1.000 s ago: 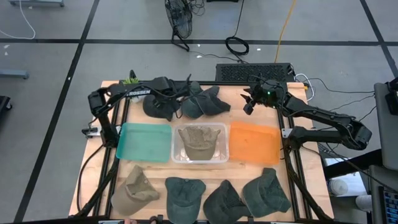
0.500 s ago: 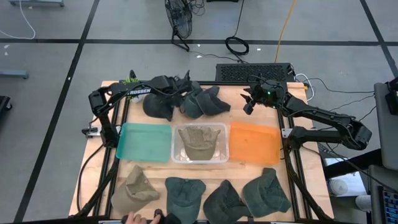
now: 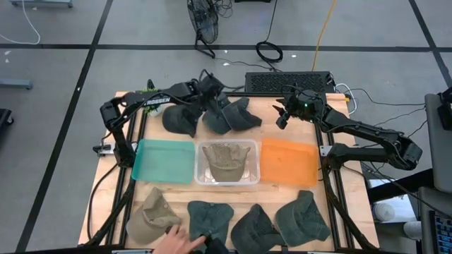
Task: Pick & Place hat
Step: Put the top green cap into the green bin
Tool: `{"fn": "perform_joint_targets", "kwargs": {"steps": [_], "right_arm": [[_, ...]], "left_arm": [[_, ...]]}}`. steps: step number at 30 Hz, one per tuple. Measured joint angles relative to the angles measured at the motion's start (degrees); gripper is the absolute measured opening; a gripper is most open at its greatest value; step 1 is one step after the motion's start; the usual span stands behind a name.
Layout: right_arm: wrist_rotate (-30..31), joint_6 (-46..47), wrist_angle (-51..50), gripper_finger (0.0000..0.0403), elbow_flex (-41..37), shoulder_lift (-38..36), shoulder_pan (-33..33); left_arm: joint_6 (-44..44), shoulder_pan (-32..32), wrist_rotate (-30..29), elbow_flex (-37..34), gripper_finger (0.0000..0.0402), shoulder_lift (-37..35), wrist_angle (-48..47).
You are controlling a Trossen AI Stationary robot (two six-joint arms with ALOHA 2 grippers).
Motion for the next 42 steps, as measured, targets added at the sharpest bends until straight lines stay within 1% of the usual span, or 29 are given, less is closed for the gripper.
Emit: {"fn": "perform_joint_targets", "kwargs": {"steps": [2,8,11,15,19,24,29,32,34,36,39,42], "right_arm": [[0.0,0.0,-0.02,0.0128,0.0,0.0,0.0],[-0.04,-0.97,-0.02,0.0128,0.0,0.0,0.0],[-0.03,-1.61,-0.02,0.0128,0.0,0.0,0.02],[-0.04,-1.92,0.48,0.0128,0.0,0.0,0.0],[-0.06,-2.52,0.83,0.0128,0.0,-0.02,0.02],[-0.13,-3.04,0.84,0.0126,0.0,-0.02,0.02],[-0.14,-3.04,1.2,0.0125,0.0,-0.02,0.02],[-0.16,-3.04,1.25,0.0125,0.0,-0.02,0.02],[-0.14,-3.04,1.25,0.0125,0.0,-0.02,0.01],[-0.1,-3.04,1.25,0.0125,0.0,-0.02,0.02],[-0.1,-3.19,1.25,0.0125,0.0,-0.02,0.02],[-0.05,-3.21,1.25,0.0124,-0.02,-0.02,0.02]], "left_arm": [[1.2,0.43,1.53,0.04,0.0239,0.85,0.39],[6.35,0.61,1.61,0.04,0.0239,5.02,-0.19],[8.28,0.17,0.72,0.04,0.0239,7.28,2.79],[7.93,0.42,1.29,0.02,0.0239,8.21,6.33],[7.67,0.89,2.71,0.04,0.0239,8.41,2.83],[7.27,1.01,3.06,0.02,0.0239,8.78,-0.7],[6.97,0.93,3.68,0.02,0.0239,10.62,1.99],[7.06,0.84,2.63,0.02,0.0237,11.73,4.09],[7.1,0.78,2.05,0.04,0.0228,12.13,4.69],[7.11,0.8,0.91,0.04,0.0206,12.24,5.07],[7.12,0.72,-0.95,0.04,0.0158,12.29,5.32],[7.04,0.49,-3.18,0.04,0.01,12.34,5.17]]}}
